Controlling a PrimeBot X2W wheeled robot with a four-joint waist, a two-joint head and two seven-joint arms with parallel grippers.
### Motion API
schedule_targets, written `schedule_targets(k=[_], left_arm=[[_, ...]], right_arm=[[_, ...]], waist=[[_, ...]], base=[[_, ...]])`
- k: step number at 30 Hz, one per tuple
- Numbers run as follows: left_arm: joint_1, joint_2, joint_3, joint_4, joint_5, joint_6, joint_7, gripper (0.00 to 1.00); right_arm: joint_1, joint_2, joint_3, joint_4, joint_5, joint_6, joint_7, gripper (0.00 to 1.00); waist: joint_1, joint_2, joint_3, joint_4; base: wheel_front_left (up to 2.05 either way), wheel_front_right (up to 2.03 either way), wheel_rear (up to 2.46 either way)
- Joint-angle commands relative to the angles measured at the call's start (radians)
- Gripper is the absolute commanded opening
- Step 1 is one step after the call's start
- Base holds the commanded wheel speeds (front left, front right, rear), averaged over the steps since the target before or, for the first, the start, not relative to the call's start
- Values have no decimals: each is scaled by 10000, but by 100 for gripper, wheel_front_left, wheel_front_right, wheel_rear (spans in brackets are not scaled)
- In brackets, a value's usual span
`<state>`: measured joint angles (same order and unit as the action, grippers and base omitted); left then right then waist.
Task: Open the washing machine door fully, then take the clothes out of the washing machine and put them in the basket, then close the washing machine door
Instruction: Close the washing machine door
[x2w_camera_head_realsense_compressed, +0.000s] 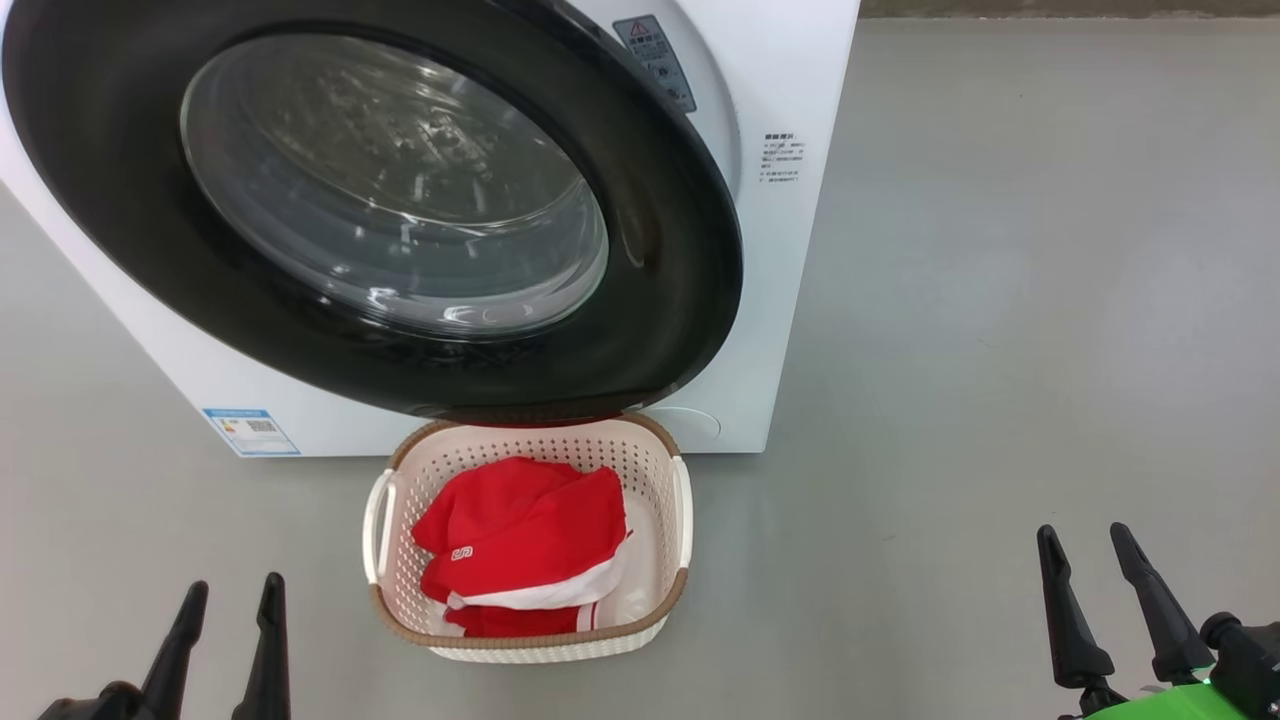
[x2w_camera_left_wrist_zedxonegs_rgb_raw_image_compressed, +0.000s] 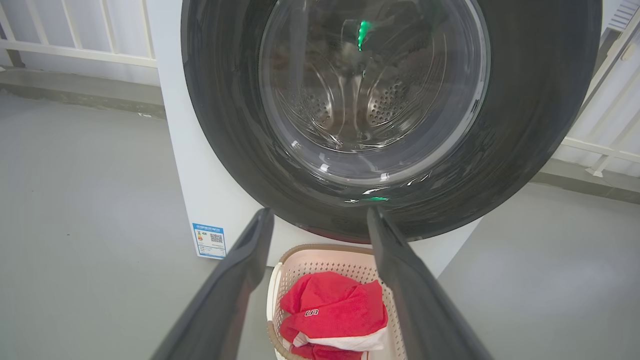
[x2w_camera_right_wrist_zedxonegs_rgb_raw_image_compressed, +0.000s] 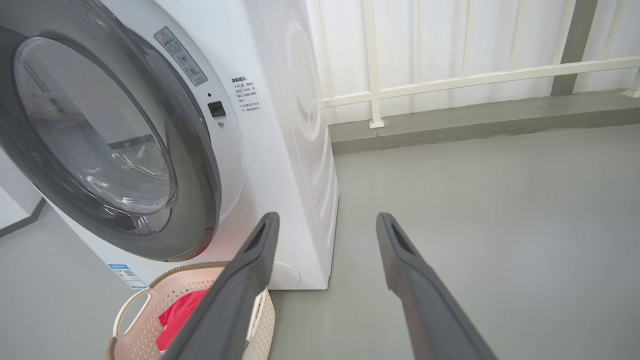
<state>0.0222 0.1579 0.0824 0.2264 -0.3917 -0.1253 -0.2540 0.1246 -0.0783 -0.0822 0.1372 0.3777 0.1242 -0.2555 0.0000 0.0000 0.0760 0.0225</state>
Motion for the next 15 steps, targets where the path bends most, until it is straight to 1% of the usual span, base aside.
schedule_targets(k=[1,7,8,9,10,15], left_arm=[[-136,139,389,-280,80,-54,-78,100],[-137,99,385,-299,136,-54,-78,100],[-148,90,360,-302,148,-54,-78,100],[-164,81,327,-298,158,-54,-78,100],[-180,71,296,-296,167,-54,-78,100],[-313,-31,119,-276,311,-54,-78,100]], right_arm=[[-168,-155,199,-270,-21,65,-63,100],[-180,-163,183,-310,-3,65,-63,100],[-189,-156,188,-324,4,65,-63,78],[-196,-144,184,-344,11,65,-63,42],[-213,-132,198,-363,21,65,-63,0],[-442,-130,467,-399,123,65,-63,0]], waist=[[0,0,5,-12],[0,0,8,6],[0,0,7,34],[0,0,10,72],[0,0,14,108],[0,0,62,440]], base=[[0,0,0],[0,0,0],[0,0,0],[0,0,0],[0,0,0],[0,0,0]])
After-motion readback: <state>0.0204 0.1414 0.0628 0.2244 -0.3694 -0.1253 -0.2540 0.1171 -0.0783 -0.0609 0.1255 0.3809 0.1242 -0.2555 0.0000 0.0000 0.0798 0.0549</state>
